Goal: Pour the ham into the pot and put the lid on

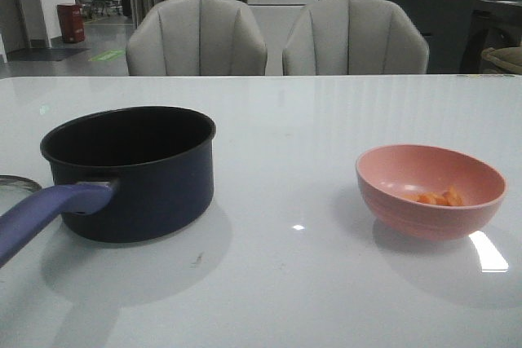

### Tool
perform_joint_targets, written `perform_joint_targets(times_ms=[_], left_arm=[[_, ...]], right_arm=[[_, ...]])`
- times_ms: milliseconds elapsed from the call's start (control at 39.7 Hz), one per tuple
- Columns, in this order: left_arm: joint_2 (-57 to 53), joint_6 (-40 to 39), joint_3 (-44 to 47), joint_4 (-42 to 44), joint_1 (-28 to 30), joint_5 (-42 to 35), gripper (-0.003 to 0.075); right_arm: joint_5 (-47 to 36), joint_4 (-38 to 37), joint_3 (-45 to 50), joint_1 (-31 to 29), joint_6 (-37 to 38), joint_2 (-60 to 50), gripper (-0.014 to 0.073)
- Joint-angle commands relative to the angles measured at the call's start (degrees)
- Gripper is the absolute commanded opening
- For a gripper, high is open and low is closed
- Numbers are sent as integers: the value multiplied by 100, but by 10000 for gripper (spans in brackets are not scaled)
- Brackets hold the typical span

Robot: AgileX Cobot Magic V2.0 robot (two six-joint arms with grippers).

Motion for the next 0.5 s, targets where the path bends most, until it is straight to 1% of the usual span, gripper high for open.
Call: perform_joint_targets(times_ms=[0, 126, 202, 227, 302, 403, 479], left_arm=[[67, 1, -134, 0, -38, -443, 583], [67, 1, -134, 0, -38, -443, 583], [67, 1, -134, 0, -38, -443, 583], [67, 1, -134, 0, -38, -443, 583], [67, 1, -134, 0, -38, -443, 583], [67, 1, -134, 0, -38, -443, 583], [67, 1, -134, 0, -38, -443, 583]], right_arm=[[-544, 21, -225, -9, -25, 253, 168], [-1110, 115, -256, -9, -20, 393, 173], [-1101, 115, -428, -9, -25, 556, 178], [-1047, 115, -495, -9, -25, 656, 193], [-754, 110, -836, -9, -25, 1023, 274], [-328, 110, -1334, -9, -25, 1646, 414], [102, 110, -1769, -9, -25, 2061, 473]])
